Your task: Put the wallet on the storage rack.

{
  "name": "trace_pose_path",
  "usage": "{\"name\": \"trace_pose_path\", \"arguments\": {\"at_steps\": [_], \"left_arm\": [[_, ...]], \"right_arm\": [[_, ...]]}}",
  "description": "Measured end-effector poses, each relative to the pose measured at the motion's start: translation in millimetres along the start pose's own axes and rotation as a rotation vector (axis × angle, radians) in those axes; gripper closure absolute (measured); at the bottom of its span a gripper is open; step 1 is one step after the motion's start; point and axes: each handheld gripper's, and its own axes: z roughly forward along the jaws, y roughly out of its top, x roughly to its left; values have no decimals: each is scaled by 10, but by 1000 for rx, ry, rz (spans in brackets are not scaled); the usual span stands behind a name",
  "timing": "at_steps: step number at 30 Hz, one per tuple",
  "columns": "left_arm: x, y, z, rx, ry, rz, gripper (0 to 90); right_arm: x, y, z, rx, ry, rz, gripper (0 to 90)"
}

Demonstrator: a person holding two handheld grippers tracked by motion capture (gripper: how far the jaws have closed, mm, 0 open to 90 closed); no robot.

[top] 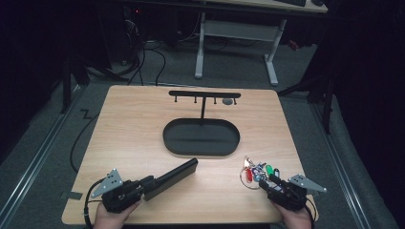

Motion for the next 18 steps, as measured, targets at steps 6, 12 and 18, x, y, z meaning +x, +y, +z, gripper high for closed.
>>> {"name": "trace_pose_path", "arguments": {"at_steps": [6,12,18], "left_arm": [[56,-8,-4,3,27,22,814],[47,-19,12,-6,40,35,839],[48,-29,17,-12,38,42,820]], "right_arm": [[6,-5,-9,2,-4,-6,436],[4,-8,6,6,-2,-4,436],[6,-13,42,21,6,-6,435]]}}
